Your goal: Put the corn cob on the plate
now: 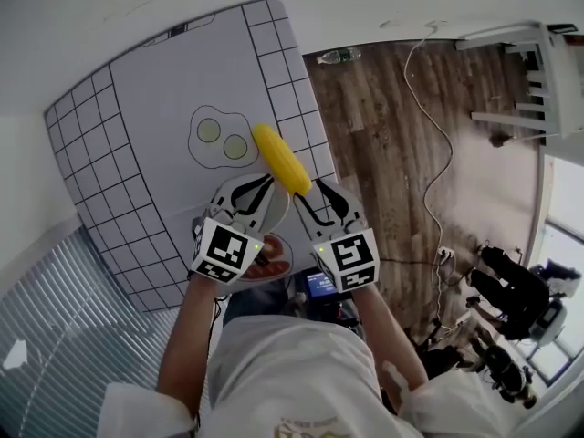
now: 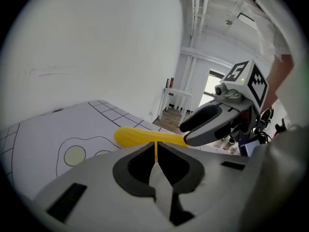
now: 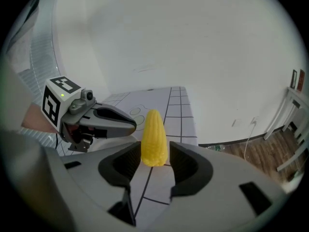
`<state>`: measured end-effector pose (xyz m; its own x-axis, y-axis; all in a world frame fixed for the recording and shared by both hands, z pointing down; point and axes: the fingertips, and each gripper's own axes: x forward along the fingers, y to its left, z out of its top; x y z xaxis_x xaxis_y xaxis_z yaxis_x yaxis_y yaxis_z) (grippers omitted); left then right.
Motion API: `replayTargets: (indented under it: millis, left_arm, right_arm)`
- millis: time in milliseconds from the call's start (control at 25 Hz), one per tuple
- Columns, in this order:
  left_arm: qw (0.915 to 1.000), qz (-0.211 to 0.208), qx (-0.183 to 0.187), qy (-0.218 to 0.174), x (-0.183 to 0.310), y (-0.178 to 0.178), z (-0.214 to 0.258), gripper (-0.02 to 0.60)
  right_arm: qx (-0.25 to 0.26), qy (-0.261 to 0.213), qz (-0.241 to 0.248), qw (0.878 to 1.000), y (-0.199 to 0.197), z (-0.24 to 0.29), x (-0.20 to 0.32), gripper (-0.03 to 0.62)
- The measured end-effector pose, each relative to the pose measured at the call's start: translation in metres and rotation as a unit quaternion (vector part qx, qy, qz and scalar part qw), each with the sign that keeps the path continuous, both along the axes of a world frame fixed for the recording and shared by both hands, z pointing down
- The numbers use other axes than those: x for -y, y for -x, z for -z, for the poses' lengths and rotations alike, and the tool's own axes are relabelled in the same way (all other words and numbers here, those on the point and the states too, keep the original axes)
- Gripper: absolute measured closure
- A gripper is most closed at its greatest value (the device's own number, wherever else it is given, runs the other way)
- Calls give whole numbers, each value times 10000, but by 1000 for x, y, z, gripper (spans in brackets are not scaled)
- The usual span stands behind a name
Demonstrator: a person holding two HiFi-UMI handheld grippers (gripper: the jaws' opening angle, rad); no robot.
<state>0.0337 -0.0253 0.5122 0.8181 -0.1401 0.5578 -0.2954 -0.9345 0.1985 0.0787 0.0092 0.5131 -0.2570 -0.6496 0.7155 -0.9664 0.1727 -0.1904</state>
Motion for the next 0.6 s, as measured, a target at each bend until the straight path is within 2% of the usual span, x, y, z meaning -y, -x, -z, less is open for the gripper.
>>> replayTargets:
  millis: [120, 320, 400, 440, 600]
  left_arm:
    - [10000, -41, -6, 38, 1, -3, 0, 571]
    - [9997, -234, 21, -17, 4, -8, 4, 563]
    - [9990, -419, 153, -82, 5, -8, 1, 490]
    - [9985, -496, 216, -101, 5, -8, -1, 476]
    - [9980, -525, 321, -162, 14, -5, -5, 468]
  right_arm:
    - [93, 15, 72, 9999, 6, -1, 12, 387]
    - [23, -1, 137, 9999, 10, -2, 27, 384]
    - [7, 47, 177, 9998, 13, -7, 30, 384]
    - [-5, 73, 196, 9998, 13, -8, 31, 384]
    - [-61, 124, 248, 9996, 16, -12, 34, 381]
